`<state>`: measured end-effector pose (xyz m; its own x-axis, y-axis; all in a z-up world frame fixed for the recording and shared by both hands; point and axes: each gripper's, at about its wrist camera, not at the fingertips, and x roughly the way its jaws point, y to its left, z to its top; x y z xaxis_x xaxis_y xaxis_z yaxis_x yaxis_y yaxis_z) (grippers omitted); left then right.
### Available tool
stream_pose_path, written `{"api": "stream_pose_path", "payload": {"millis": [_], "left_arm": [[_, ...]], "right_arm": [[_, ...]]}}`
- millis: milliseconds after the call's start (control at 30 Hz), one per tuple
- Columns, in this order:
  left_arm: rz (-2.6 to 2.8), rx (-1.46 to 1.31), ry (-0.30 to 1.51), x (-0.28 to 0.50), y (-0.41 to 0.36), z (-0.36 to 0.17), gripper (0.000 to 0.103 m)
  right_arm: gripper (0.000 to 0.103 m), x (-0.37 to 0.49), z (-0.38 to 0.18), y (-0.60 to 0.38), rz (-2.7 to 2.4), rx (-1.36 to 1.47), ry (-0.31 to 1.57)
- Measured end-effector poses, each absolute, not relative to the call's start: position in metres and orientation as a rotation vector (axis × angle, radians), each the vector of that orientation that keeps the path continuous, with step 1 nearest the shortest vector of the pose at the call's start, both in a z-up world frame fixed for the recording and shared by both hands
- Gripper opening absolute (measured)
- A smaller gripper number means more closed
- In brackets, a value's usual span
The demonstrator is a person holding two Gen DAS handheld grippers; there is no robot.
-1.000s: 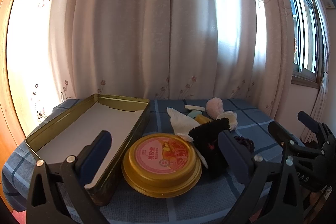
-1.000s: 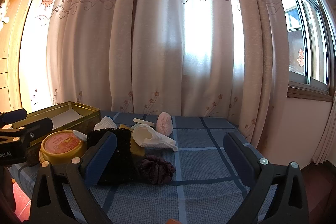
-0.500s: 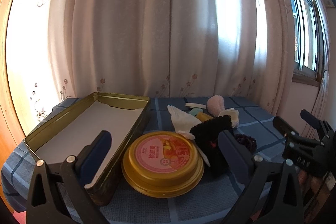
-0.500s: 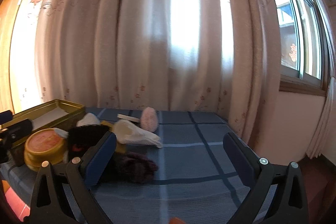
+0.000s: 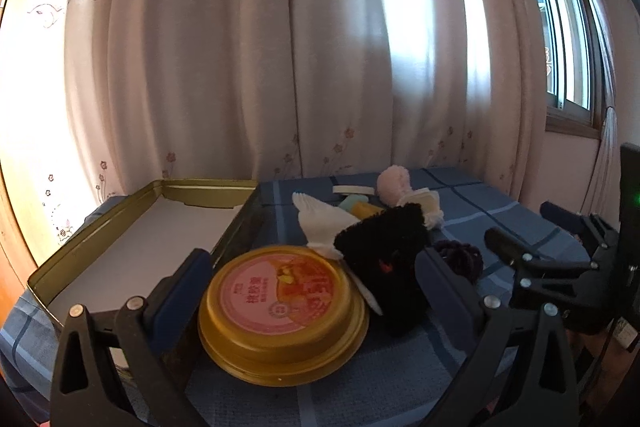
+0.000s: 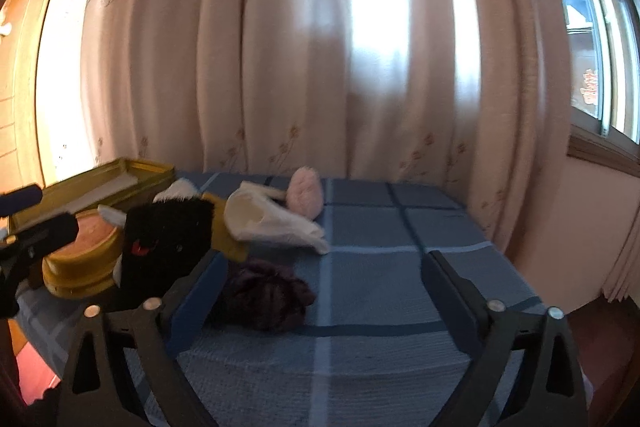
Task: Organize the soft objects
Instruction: 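Grasp the dark purple scrunchie with the right tool while the left tool grasps the black fuzzy sock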
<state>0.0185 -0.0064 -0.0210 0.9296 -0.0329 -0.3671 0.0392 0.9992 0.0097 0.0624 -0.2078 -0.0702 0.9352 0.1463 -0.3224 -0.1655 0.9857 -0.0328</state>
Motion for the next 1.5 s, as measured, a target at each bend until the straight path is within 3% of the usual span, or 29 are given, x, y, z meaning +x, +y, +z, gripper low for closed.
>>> {"api": "stream_pose_path", "payload": {"millis": [133, 367, 467, 533, 633, 933, 1333, 1400, 1500], "left_arm": [[-0.045, 0.008, 0.386, 0.02, -0.006, -0.023, 0.103], [-0.078, 0.031, 0.393, 0.023, -0.014, -0.025, 0.103], [-0.101, 0.046, 0.403, 0.026, -0.02, -0.026, 0.103], [-0.113, 0.058, 0.406, 0.029, -0.025, -0.026, 0.102], [-0.126, 0.08, 0.417, 0.033, -0.032, -0.027, 0.102], [-0.146, 0.135, 0.467, 0.058, -0.054, -0.03, 0.093], [-0.129, 0.227, 0.542, 0.088, -0.089, -0.043, 0.087], [-0.128, 0.225, 0.554, 0.091, -0.091, -0.044, 0.073], [-0.133, 0.212, 0.557, 0.093, -0.09, -0.043, 0.062]], "right_arm": [[0.079, 0.082, -0.08, -0.199, 0.197, -0.078, 0.412], [0.076, 0.102, -0.093, -0.196, 0.265, -0.079, 0.528], [0.048, 0.106, -0.098, -0.193, 0.301, -0.095, 0.564], [0.038, 0.106, -0.099, -0.194, 0.318, -0.087, 0.555], [0.034, 0.1, -0.099, -0.201, 0.328, -0.056, 0.525], [0.032, 0.085, -0.078, -0.223, 0.212, -0.038, 0.367], [0.032, 0.088, -0.087, -0.232, 0.184, -0.026, 0.356], [0.032, 0.088, -0.087, -0.232, 0.182, -0.029, 0.356], [0.033, 0.087, -0.088, -0.23, 0.173, -0.045, 0.348]]}}
